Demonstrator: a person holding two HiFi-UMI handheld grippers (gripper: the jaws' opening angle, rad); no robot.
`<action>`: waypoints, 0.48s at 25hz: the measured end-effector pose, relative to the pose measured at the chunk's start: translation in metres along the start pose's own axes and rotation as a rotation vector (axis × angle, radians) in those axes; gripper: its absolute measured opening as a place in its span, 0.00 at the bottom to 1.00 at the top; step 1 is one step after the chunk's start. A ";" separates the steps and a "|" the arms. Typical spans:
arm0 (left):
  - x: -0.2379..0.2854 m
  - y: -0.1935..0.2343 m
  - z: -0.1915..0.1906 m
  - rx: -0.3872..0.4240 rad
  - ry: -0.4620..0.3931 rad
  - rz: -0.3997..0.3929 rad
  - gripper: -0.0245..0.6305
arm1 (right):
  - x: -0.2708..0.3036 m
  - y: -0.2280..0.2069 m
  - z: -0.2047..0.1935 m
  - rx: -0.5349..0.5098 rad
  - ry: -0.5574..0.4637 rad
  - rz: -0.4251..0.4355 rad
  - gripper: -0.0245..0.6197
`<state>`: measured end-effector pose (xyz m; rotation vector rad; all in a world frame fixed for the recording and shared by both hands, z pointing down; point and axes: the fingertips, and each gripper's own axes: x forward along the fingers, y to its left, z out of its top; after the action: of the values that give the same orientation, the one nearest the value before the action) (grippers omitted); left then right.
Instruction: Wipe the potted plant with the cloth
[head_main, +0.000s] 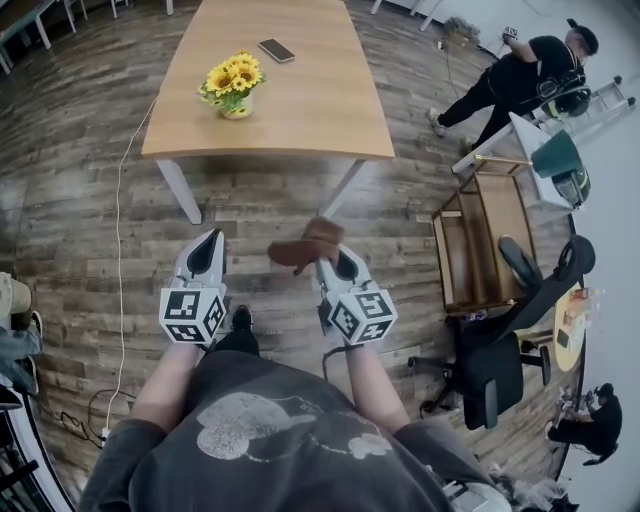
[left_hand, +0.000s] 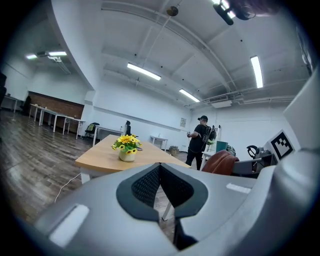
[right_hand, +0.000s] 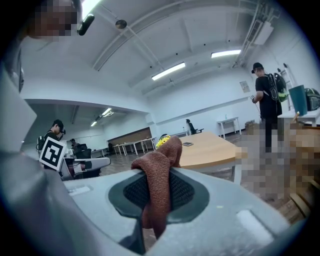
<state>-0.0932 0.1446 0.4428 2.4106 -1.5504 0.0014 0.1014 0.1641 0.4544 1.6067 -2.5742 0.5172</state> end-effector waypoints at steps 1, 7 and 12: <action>0.006 0.005 0.002 -0.003 0.003 -0.004 0.07 | 0.007 -0.001 0.003 -0.001 0.004 -0.004 0.11; 0.038 0.035 0.015 -0.007 0.009 -0.026 0.07 | 0.051 -0.008 0.019 0.003 0.009 -0.038 0.11; 0.062 0.058 0.011 -0.002 0.044 -0.068 0.07 | 0.090 -0.009 0.022 0.022 0.000 -0.067 0.11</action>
<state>-0.1206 0.0646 0.4546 2.4438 -1.4481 0.0384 0.0712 0.0762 0.4563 1.6924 -2.5134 0.5427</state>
